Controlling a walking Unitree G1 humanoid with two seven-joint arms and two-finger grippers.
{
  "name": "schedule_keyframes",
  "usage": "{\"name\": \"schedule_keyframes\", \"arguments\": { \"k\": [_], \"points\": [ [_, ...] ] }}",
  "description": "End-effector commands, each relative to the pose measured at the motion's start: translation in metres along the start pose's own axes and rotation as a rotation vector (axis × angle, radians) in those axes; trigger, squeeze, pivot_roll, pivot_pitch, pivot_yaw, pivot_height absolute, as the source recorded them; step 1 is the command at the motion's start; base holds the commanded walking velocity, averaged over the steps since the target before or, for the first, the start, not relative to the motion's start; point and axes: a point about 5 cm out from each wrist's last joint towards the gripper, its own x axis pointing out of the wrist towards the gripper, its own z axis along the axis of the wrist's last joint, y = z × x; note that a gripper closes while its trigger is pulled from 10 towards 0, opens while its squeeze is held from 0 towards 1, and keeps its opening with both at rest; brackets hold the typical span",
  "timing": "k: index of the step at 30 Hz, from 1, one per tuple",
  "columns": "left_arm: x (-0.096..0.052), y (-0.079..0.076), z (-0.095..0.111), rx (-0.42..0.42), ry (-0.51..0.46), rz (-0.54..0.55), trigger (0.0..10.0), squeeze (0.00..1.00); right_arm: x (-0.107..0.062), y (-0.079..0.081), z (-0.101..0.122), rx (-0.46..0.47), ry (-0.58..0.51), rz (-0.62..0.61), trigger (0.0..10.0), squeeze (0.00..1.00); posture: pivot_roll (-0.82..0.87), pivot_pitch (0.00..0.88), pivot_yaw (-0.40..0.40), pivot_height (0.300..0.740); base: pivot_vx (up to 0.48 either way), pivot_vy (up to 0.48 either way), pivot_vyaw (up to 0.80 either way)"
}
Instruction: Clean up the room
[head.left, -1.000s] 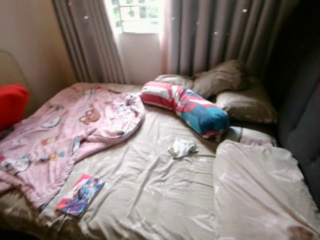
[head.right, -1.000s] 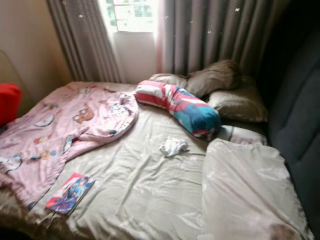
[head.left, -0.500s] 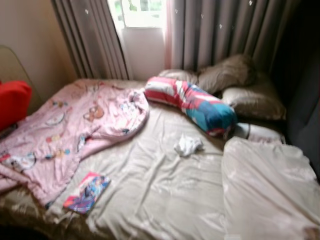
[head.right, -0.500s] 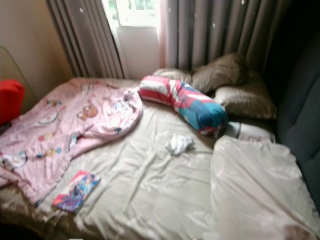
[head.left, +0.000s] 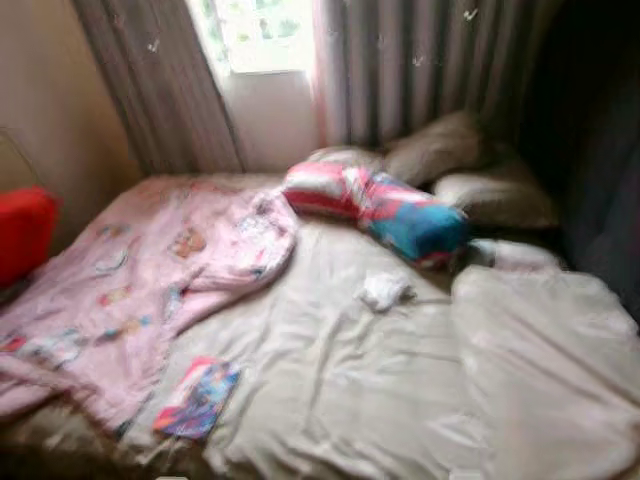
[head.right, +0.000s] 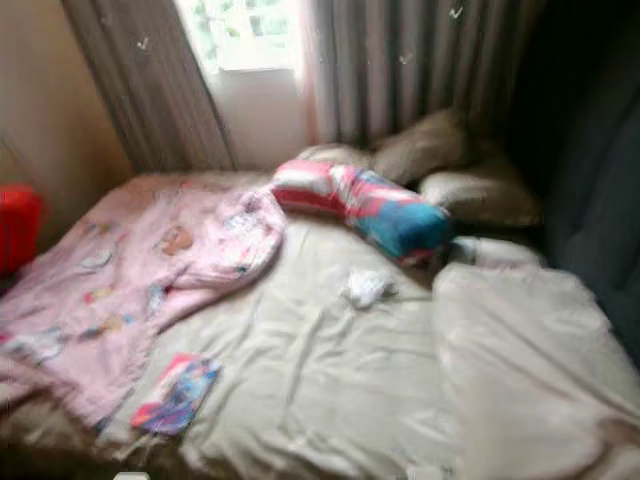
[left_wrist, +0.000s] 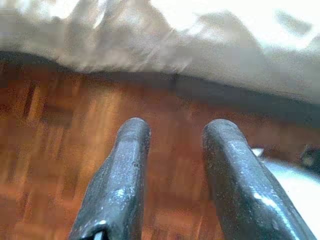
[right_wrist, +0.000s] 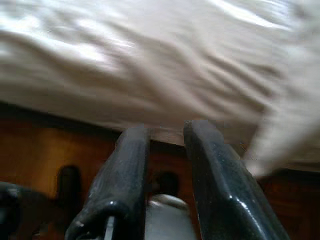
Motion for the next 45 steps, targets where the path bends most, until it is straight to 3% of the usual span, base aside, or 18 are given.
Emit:
{"name": "schedule_keyframes", "arguments": {
  "k": [1, 12, 18, 24, 27, 31, 36, 45],
  "points": [
    [-0.001, 0.001, -0.007, -0.015, 0.029, 0.007, 10.0, 0.0, 0.001, 0.0, 0.002, 0.006, -0.007, -0.002, 10.0, 0.0, -0.02, 0.026, 0.093, 0.74, 0.0, 0.446, 0.0],
    [0.002, -0.022, -0.008, -0.015, 0.049, -0.012, 10.0, 0.0, 0.001, -0.001, 0.006, 0.009, -0.023, -0.004, 10.0, 0.0, -0.02, 0.029, 0.092, 0.74, 0.0, 0.446, 0.0],
    [0.003, -0.021, -0.006, -0.017, 0.043, -0.012, 10.0, 0.0, 0.001, -0.001, 0.007, 0.01, -0.027, -0.006, 10.0, 0.0, -0.02, 0.03, 0.091, 0.74, 0.0, 0.444, 0.0],
    [-0.002, 0.002, -0.008, -0.027, 0.035, 0.011, 10.0, 0.0, 0.002, -0.002, 0.008, 0.007, -0.031, -0.005, 10.0, 0.0, -0.02, 0.03, 0.086, 0.74, 0.0, 0.444, 0.0],
    [-0.003, 0.005, -0.01, -0.032, 0.036, 0.015, 10.0, 0.0, 0.002, -0.002, 0.01, 0.006, -0.037, -0.003, 10.0, 0.0, -0.02, 0.028, 0.08, 0.74, 0.0, 0.445, 0.0],
    [-0.002, -0.002, -0.011, -0.036, 0.038, 0.01, 10.0, 0.0, 0.002, -0.003, 0.012, -0.002, -0.042, -0.001, 10.0, 0.0, -0.02, 0.027, 0.072, 0.74, 0.0, 0.446, 0.0],
    [0.002, -0.026, -0.011, -0.048, 0.041, -0.011, 10.0, 0.0, 0.003, -0.007, 0.016, -0.023, -0.053, 0.004, 10.0, 0.0, -0.02, 0.024, 0.043, 0.74, 0.0, 0.446, 0.0],
    [0.001, -0.019, -0.01, -0.073, 0.035, 0.0, 10.0, 0.0, 0.004, -0.009, 0.025, -0.043, -0.078, 0.008, 10.0, 0.0, -0.02, 0.025, 0.019, 0.74, 0.0, 0.43, 0.0]
  ]
}}
